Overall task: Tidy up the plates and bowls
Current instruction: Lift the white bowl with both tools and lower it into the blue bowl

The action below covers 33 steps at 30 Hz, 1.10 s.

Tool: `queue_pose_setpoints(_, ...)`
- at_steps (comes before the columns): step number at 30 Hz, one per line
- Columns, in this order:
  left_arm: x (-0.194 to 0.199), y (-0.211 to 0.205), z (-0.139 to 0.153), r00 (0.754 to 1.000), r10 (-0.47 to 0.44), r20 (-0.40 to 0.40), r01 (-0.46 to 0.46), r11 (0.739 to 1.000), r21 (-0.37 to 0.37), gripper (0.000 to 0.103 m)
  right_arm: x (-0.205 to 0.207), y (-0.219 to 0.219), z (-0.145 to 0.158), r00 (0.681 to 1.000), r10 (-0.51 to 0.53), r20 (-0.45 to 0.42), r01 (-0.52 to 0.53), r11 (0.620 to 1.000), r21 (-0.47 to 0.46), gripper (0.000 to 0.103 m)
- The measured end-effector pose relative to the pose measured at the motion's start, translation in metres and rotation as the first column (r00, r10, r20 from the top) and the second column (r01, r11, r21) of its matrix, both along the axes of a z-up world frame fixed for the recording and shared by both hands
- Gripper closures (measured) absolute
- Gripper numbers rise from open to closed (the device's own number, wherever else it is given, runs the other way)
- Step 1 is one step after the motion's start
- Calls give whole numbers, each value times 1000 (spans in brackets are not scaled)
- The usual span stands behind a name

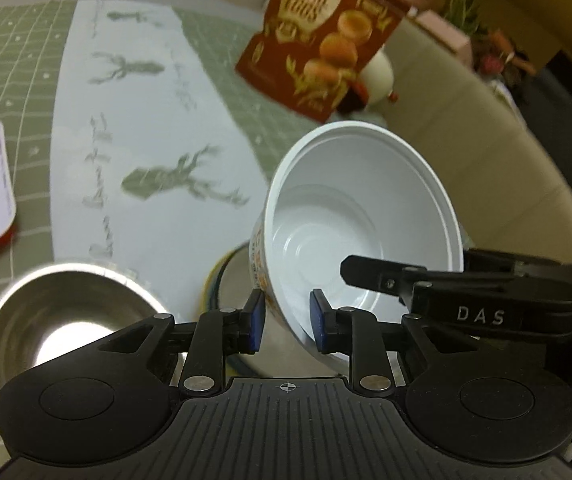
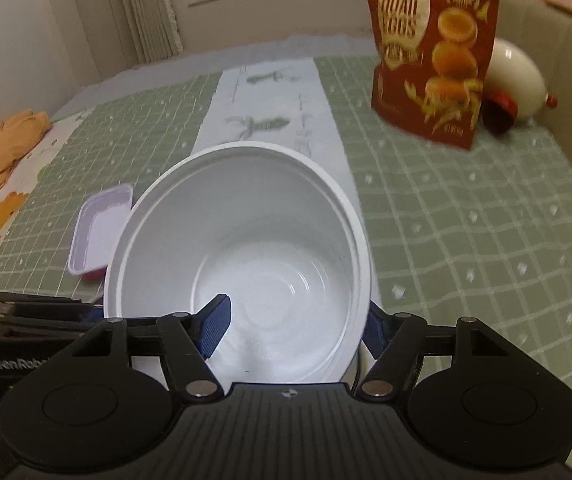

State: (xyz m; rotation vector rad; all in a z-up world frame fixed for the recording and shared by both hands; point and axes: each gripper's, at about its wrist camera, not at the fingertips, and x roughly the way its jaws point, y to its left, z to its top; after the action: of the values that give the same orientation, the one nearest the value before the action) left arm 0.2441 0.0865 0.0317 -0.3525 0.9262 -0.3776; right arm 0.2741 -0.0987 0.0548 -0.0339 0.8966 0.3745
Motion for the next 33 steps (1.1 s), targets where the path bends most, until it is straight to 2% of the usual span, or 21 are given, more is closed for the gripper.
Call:
queue_pose_setpoints(6, 1, 7, -18, 998, 10, -57, -9, 1000, 8, 77, -4, 4, -30, 998, -1, -67, 0, 1000, -15, 34)
queue_pose_setpoints(12, 4, 11, -21, 997, 20, -76, -21, 1000, -5, 81, -2, 4, -43, 995, -18, -97, 15, 999, -30, 34)
queue_pose_setpoints(20, 5, 13, -20, 997, 35, -76, -35, 999, 1, 81, 1, 2, -49, 994, -40, -105, 33, 998, -62, 32)
queue_pose_setpoints(33, 5, 15, -15, 998, 35, -54, -35, 999, 4, 81, 4, -9, -46, 994, -68, -84, 63, 996, -57, 29)
